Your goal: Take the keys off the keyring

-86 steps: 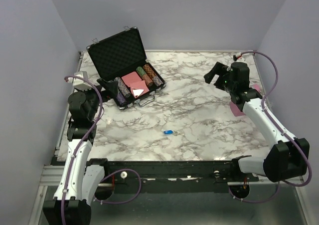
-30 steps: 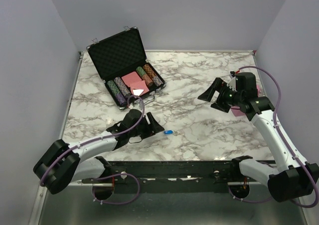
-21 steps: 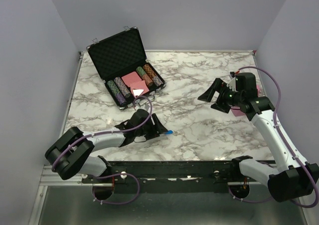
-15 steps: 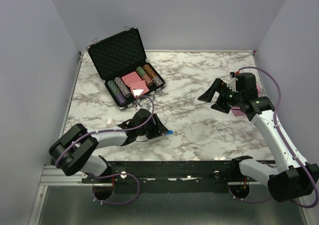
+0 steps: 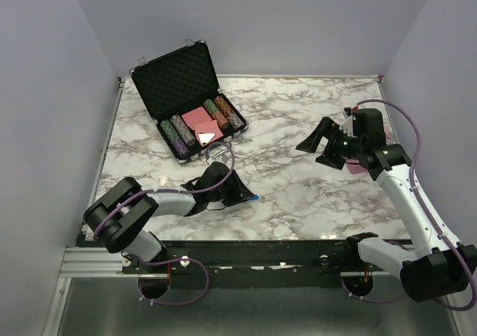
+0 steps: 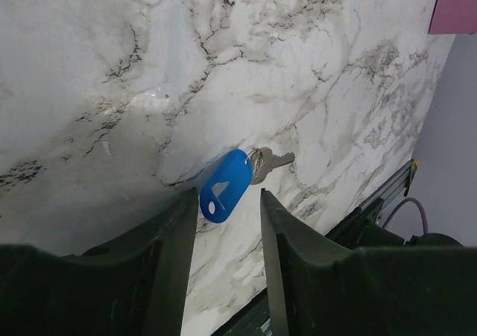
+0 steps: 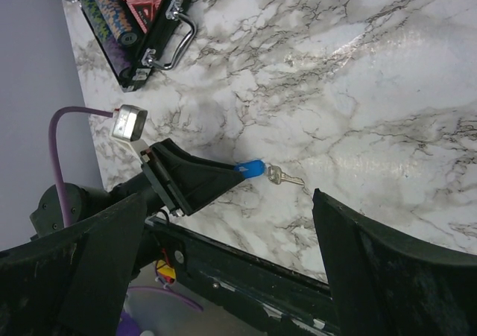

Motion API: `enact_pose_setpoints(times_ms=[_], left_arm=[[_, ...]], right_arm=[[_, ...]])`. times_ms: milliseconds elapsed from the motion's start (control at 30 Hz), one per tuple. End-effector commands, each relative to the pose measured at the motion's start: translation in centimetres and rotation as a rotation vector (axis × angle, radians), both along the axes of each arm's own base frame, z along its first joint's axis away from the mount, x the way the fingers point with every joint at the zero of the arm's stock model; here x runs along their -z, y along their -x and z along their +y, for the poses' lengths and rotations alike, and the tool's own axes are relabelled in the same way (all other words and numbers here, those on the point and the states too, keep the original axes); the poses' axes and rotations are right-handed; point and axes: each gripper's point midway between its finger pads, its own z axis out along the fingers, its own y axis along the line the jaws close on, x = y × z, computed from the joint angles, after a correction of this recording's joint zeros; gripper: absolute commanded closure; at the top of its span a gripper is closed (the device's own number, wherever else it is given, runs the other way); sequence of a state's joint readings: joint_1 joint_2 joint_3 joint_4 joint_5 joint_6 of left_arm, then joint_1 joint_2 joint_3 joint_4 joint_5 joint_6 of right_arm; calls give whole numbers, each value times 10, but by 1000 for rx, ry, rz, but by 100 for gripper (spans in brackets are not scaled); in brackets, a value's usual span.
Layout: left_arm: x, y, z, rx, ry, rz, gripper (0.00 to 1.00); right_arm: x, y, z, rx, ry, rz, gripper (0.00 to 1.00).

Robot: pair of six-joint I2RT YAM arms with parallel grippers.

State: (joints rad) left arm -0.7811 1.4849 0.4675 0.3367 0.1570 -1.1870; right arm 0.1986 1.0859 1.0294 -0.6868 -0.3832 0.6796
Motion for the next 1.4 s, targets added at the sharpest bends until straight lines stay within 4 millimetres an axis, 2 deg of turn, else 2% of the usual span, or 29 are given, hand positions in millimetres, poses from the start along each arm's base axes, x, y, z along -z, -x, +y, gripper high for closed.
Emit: enact_pose_setpoints(times_ms=[0, 233, 367, 533, 700, 867, 1067, 1200, 1367], left_arm=[[0, -8, -7, -4, 4, -23, 55], [0, -11, -10, 4, 0, -32, 57], [-2, -14, -14, 15, 7, -46, 72], [-10, -17, -20, 38, 27, -77, 99], [-26, -16, -19, 62, 32, -123, 100], [-57, -17, -7, 64, -16, -192, 100], [-101, -15, 12, 32, -81, -231, 100], [-130, -15, 29, -23, -136, -226, 100], [-175, -10, 43, -81, -149, -210, 100]], right_arm=[[-14, 7, 3, -26, -13, -21, 0], [-15, 8, 2, -26, -8, -22, 0], [-15, 9, 2, -26, -7, -19, 0], [-17, 10, 1, -26, -6, -23, 0], [-23, 11, 4, -36, -22, -33, 0], [-37, 12, 15, -71, -100, -64, 0], [-62, 18, 39, -154, -281, -131, 0], [-89, 22, 52, -212, -437, -233, 0], [-122, 29, 57, -247, -561, -378, 0]])
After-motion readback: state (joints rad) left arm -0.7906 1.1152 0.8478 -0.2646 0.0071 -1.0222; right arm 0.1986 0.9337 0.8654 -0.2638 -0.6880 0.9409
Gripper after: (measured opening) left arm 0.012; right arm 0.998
